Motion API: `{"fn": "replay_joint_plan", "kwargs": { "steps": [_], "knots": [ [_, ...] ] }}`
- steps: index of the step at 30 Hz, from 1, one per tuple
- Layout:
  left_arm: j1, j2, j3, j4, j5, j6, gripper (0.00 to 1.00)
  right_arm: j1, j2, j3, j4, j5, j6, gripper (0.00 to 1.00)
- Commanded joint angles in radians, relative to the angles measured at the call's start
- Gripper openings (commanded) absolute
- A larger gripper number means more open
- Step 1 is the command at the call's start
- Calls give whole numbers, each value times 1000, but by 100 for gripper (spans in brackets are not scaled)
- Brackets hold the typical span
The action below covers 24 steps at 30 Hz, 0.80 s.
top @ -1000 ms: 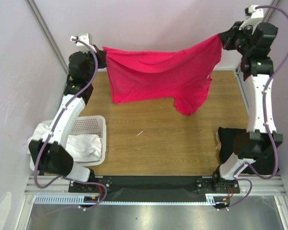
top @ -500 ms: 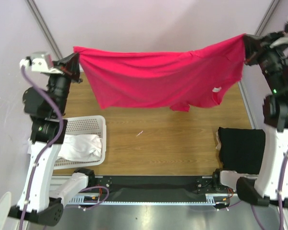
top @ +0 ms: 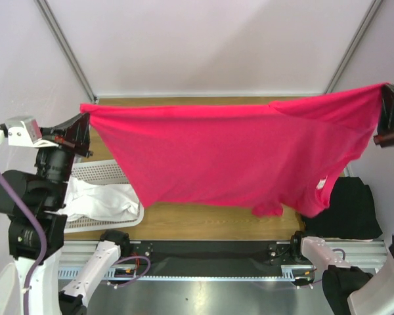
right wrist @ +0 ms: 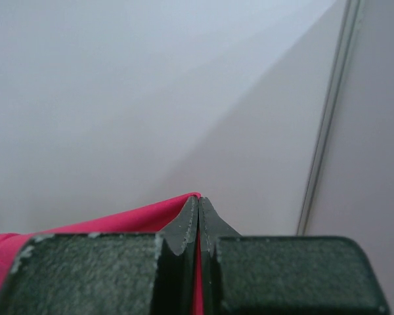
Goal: Fold and stack the t-shirts
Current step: Flatten the tshirt out
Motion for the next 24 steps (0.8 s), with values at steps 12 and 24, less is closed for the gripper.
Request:
{"fn": "replay_joint_plan", "kwargs": {
  "steps": [12, 24],
  "knots": [
    [-3, 76, -250, -46, -14, -148, 1, -1, 11, -423, -24, 189, -15, 0],
    [-12, 449, -493, 489, -31, -136, 0, -4, 234, -856, 486, 16, 33, 0]
  ]
}}
